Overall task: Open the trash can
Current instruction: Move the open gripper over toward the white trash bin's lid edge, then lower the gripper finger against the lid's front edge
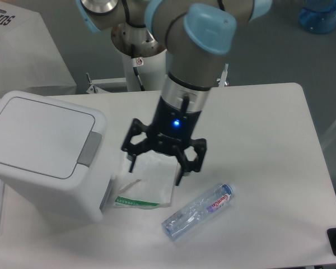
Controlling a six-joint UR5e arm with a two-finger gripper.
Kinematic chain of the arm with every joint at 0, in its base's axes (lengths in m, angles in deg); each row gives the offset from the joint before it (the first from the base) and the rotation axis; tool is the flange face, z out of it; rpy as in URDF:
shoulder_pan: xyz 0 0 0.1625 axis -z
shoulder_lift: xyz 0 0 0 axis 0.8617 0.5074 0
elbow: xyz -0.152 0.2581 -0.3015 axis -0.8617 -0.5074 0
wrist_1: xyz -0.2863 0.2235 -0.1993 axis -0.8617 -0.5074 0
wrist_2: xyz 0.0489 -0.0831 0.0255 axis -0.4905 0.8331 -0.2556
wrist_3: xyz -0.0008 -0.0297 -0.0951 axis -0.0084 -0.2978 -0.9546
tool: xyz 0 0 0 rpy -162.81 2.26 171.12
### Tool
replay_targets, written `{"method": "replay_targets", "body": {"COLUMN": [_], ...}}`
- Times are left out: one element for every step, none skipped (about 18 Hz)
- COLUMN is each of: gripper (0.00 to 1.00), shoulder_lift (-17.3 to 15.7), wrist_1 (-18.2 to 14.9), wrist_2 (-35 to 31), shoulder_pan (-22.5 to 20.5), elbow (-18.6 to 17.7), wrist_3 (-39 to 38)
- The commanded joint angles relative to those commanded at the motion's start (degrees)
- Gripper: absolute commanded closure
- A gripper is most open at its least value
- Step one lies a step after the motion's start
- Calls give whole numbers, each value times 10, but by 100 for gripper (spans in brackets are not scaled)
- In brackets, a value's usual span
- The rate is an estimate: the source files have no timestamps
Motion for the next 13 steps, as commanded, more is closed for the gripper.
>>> {"method": "replay_targets", "body": {"gripper": [0,0,0,0,0,0,0,0,0,0,0,0,0], "shoulder_lift": [-13,-21,-28,-33,-35,-36,-35,-34,-32,-29,-28,-27,-27], "wrist_1": [0,1,1,3,5,5,5,6,7,8,9,9,9], "wrist_2": [-1,-2,-2,-3,-3,-3,-4,-3,-3,-3,-2,-1,0], "shoulder_pan": [2,2,2,3,2,2,3,3,6,9,10,10,11], "elbow": [-17,-31,-42,-52,-60,-60,-60,-60,-60,-60,-60,-60,-60], "wrist_3": [0,0,0,0,0,0,-1,-1,-1,0,0,1,1]}}
